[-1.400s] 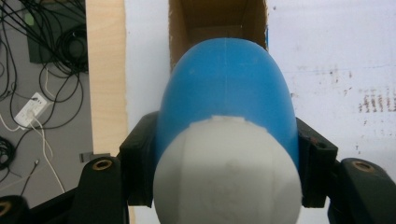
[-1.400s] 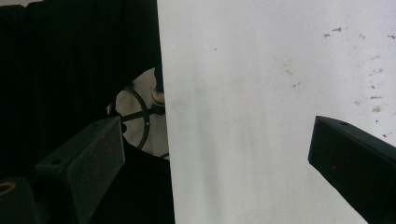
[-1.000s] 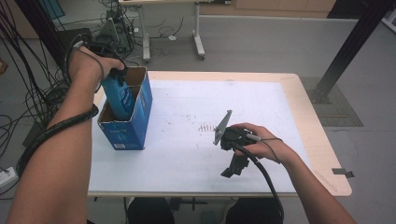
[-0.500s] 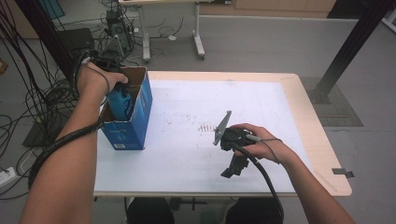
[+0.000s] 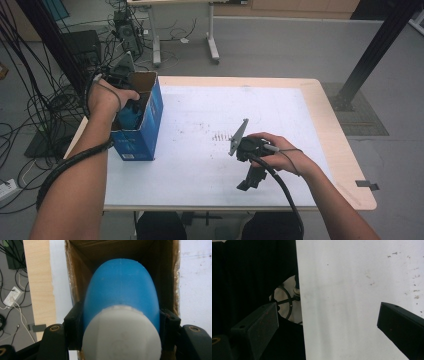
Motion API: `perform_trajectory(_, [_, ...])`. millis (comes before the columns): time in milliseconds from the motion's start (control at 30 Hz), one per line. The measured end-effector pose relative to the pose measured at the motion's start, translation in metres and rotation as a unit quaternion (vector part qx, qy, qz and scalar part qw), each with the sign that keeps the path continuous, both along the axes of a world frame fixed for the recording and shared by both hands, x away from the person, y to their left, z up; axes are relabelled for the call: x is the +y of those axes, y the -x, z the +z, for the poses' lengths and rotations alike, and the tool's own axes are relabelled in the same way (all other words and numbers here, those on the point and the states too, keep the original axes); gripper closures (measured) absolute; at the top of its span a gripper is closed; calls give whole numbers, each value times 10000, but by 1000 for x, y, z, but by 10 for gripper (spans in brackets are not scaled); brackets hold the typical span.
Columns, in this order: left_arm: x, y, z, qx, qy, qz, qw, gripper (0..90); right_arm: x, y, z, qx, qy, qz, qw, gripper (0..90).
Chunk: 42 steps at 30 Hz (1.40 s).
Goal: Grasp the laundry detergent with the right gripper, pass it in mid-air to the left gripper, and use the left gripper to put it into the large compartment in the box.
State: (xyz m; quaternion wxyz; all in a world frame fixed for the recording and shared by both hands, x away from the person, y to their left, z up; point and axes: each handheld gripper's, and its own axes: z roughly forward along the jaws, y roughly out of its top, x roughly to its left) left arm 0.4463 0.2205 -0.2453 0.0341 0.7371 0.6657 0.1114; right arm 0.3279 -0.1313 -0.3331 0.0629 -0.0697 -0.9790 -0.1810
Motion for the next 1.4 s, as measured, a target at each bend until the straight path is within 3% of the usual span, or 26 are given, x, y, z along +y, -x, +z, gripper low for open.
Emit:
perform_trajectory(500, [0,2,-23,10,9,-17,10000,379,0,0,-1,-27,41,15,10000,35])
perform_trajectory(1400, [-3,3,-24,-24,-36,-3,10000,377,-4,0,-2,-26,-1,-5,10000,35])
